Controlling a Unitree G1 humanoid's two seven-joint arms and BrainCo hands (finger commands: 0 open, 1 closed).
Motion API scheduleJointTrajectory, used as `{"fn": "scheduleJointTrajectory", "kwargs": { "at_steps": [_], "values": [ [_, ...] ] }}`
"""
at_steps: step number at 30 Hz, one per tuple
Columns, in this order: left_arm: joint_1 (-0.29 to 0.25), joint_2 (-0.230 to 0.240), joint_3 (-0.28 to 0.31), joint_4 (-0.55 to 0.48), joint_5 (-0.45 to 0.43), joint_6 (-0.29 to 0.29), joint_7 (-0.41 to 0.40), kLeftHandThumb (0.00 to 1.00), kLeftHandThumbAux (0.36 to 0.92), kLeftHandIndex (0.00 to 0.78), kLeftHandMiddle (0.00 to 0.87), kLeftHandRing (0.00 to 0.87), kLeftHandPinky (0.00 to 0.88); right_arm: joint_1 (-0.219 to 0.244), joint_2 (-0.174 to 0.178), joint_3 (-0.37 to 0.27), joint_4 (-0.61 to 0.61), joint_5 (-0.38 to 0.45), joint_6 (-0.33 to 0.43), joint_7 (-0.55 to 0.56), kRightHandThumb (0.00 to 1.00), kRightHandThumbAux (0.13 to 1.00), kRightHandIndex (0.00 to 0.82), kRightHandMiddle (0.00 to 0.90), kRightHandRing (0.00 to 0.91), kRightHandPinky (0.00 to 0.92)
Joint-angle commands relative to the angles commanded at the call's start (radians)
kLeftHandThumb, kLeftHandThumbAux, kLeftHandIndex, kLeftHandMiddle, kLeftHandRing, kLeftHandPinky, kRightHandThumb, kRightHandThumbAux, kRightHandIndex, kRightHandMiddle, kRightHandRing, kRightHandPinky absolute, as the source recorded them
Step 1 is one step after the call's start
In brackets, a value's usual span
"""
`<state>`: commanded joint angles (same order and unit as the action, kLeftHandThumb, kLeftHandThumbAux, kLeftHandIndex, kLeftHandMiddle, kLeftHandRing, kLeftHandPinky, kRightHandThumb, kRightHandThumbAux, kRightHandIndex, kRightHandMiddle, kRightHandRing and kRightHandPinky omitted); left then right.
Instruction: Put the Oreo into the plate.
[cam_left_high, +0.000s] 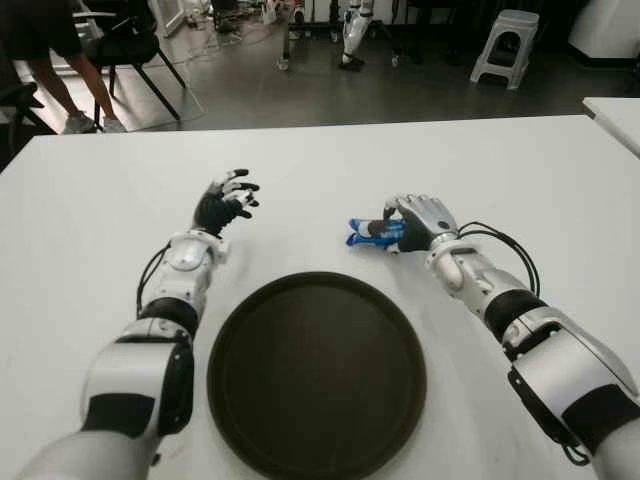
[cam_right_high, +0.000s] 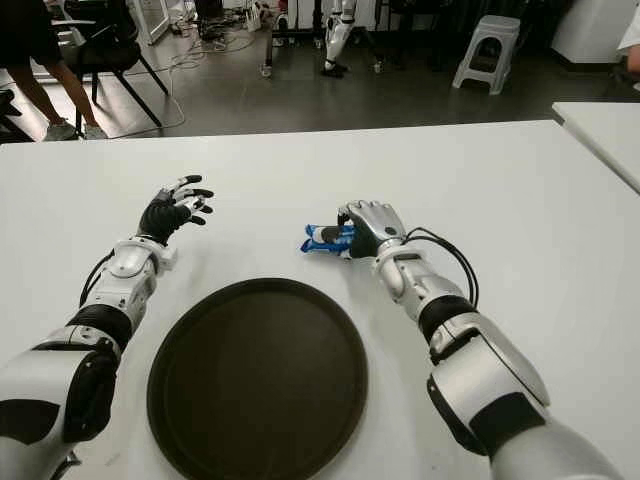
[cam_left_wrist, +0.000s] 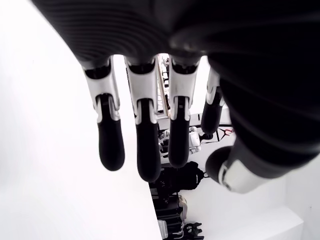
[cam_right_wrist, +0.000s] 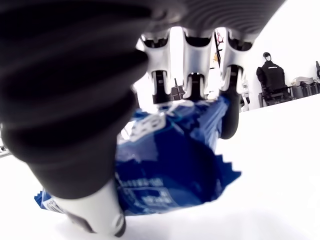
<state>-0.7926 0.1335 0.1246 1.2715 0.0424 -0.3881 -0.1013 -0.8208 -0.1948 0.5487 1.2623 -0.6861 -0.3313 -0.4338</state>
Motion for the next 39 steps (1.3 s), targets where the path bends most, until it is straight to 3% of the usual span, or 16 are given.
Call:
{"fn": "scheduleJointTrajectory", "kwargs": {
  "at_steps": [18, 39],
  "values": [
    [-0.001, -0.001, -0.004, -0.002, 0.004, 0.003, 0.005, 0.197, 0.677, 0.192, 0.341, 0.421, 0.461, -0.010, 0.012, -0.082, -0.010, 0.050, 0.010, 0.017, 0.002, 0.905, 0.670, 0.788, 0.798, 0.783],
    [-0.001, 0.000, -0.014, -0.005, 0.006, 0.003, 0.005, 0.191, 0.665, 0.189, 0.347, 0.428, 0.450, -0.018, 0.008, -0.155, -0.023, 0.125, 0.003, 0.051, 0.000, 0.906, 0.632, 0.752, 0.764, 0.745]
  ]
}}
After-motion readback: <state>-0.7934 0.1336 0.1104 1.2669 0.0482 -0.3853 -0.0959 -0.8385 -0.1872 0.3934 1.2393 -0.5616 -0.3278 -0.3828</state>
